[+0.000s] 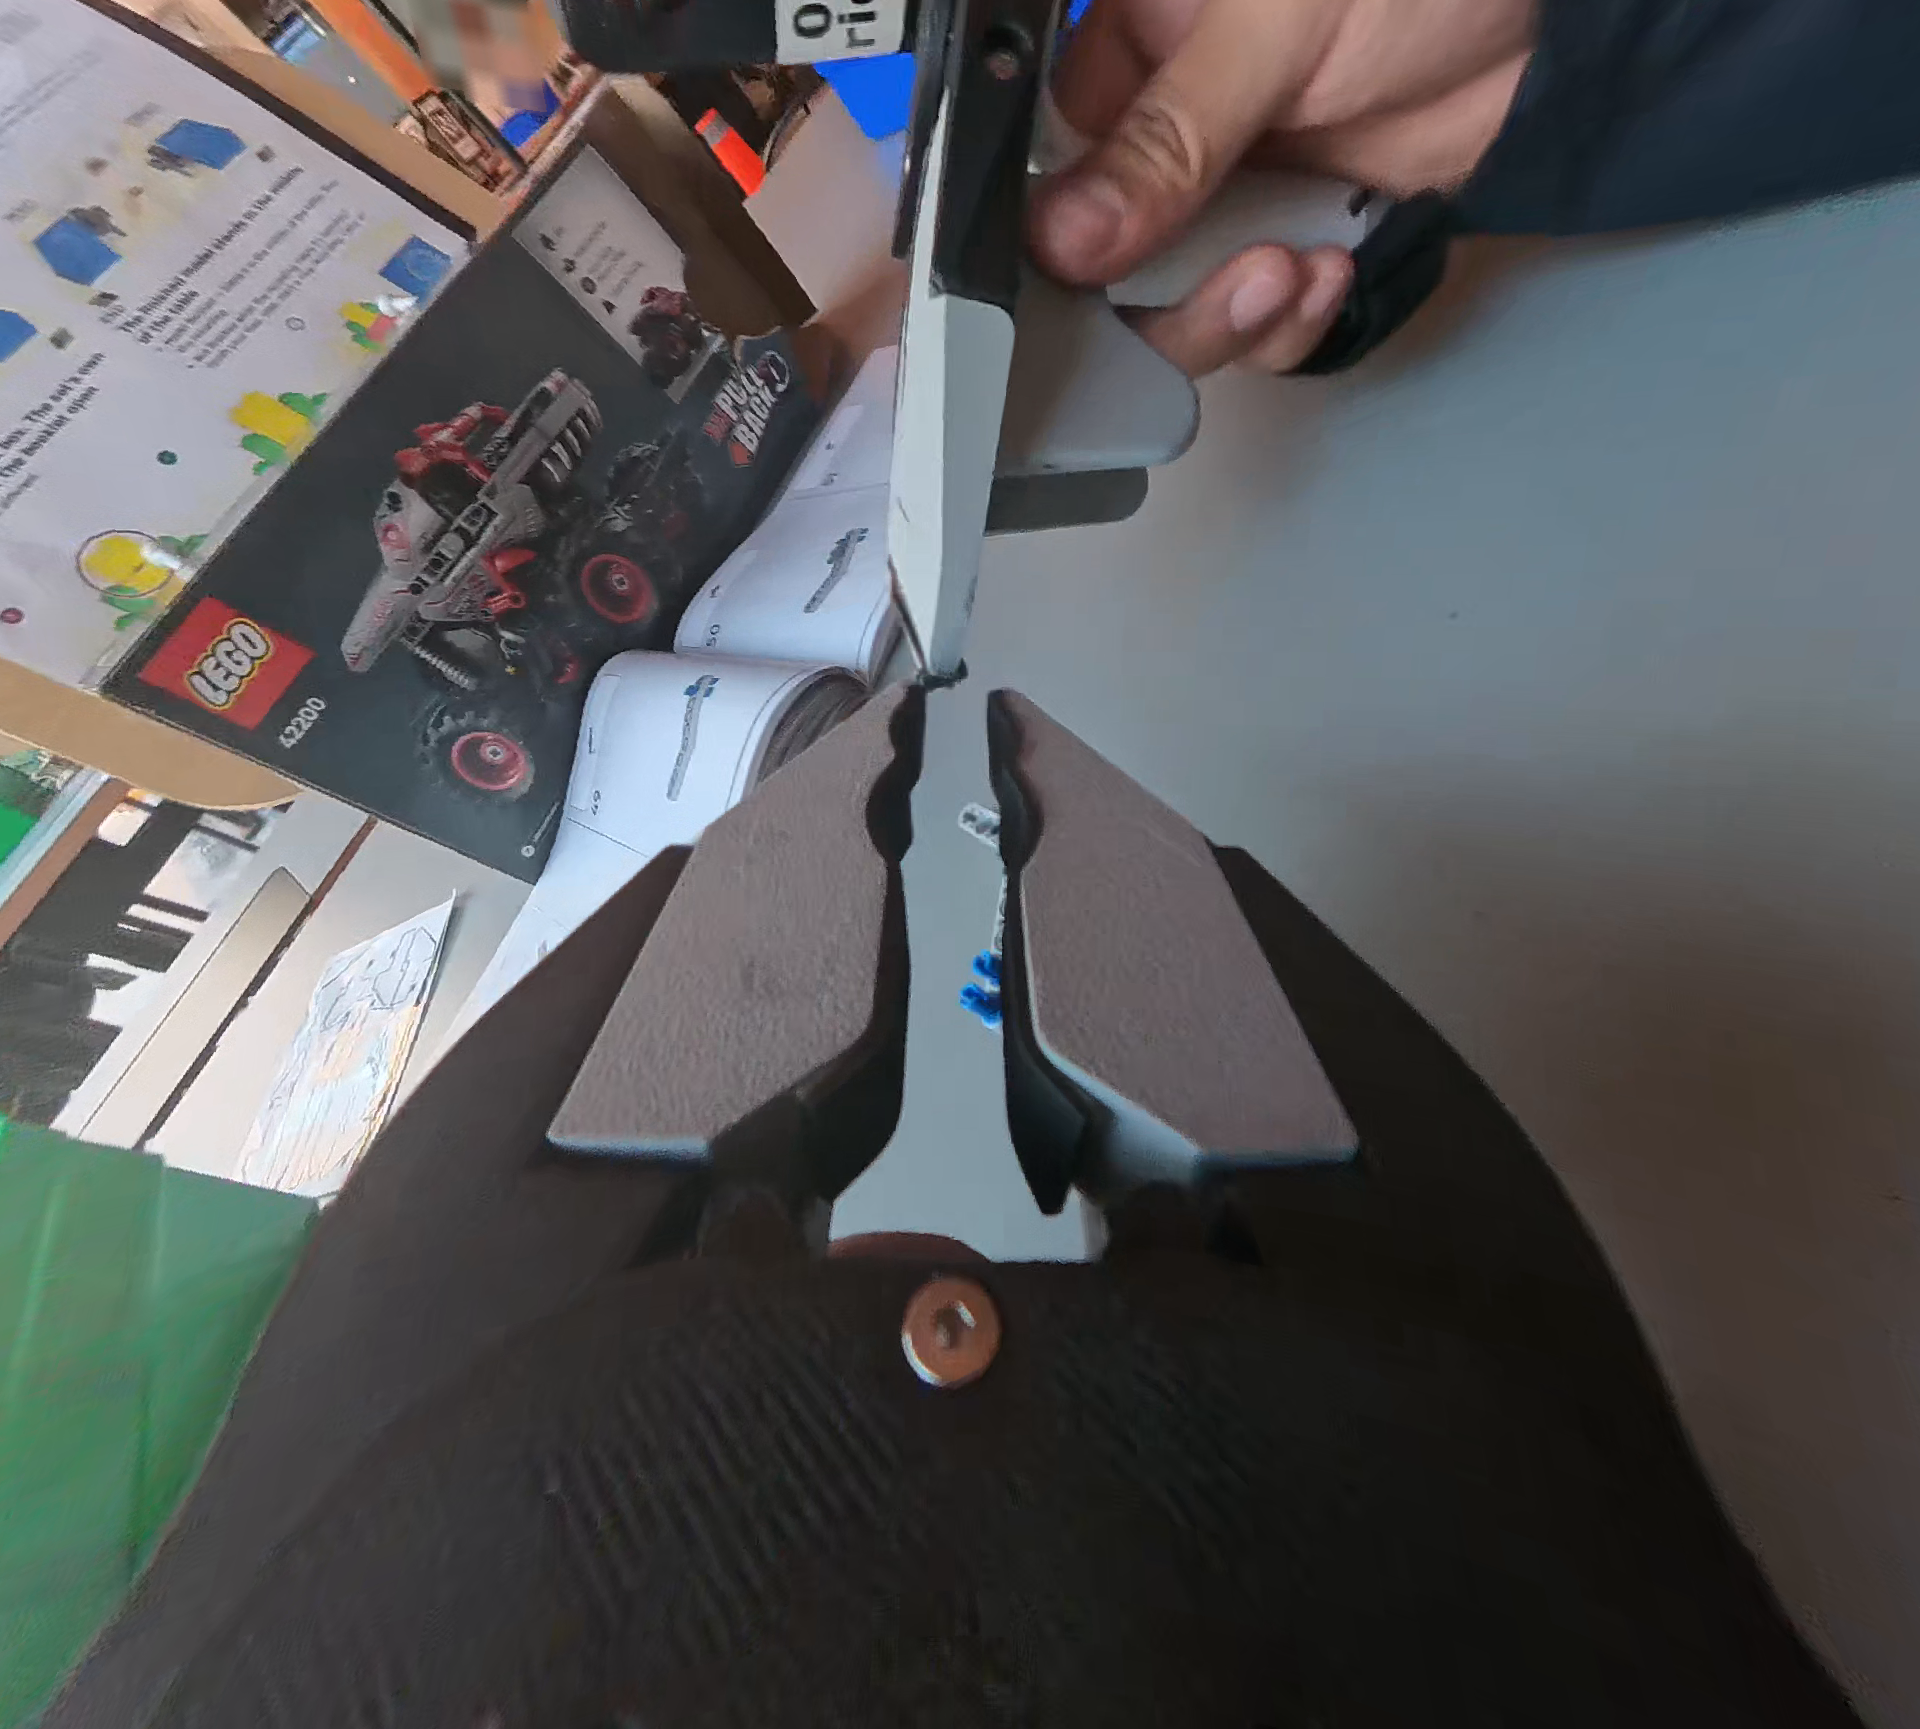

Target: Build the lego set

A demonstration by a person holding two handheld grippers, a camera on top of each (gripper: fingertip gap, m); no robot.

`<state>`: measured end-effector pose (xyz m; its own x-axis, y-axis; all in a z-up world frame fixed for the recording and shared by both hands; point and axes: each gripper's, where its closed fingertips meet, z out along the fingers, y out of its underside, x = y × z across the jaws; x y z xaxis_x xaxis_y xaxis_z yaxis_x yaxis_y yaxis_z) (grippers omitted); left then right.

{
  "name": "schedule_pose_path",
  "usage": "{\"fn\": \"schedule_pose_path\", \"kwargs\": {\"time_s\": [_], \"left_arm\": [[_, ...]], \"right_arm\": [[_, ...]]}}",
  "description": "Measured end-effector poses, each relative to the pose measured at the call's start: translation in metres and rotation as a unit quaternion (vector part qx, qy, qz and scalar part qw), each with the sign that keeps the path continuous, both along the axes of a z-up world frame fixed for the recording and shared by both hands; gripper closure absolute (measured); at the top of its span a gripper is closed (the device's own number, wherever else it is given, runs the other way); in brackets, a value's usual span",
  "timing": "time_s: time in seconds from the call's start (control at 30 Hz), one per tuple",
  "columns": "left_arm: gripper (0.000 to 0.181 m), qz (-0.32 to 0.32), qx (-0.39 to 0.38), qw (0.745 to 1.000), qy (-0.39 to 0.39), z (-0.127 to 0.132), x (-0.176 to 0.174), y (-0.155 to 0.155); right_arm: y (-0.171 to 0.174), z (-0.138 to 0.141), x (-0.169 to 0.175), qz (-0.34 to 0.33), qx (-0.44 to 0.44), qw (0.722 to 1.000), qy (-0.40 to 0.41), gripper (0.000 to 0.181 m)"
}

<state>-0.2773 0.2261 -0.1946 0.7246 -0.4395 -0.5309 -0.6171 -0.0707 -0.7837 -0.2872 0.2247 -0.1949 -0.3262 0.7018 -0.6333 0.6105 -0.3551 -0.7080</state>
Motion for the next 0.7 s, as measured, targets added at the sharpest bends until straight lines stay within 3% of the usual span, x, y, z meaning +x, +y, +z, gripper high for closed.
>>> {"fn": "schedule_pose_path", "kwargs": {"time_s": [0.33, 0.7], "left_arm": [[0.174, -0.042, -0.011, 0.999, 0.003, -0.004, 0.014, -0.007], [0.179, -0.065, -0.013, 0.998, 0.006, -0.005, 0.021, -0.013]], "right_arm": [[-0.015, -0.009, 0.013, 0.056, -0.002, 0.998, -0.029, 0.18], [-0.021, -0.009, 0.018, 0.074, 0.001, 0.997, -0.031, 0.18]]}}
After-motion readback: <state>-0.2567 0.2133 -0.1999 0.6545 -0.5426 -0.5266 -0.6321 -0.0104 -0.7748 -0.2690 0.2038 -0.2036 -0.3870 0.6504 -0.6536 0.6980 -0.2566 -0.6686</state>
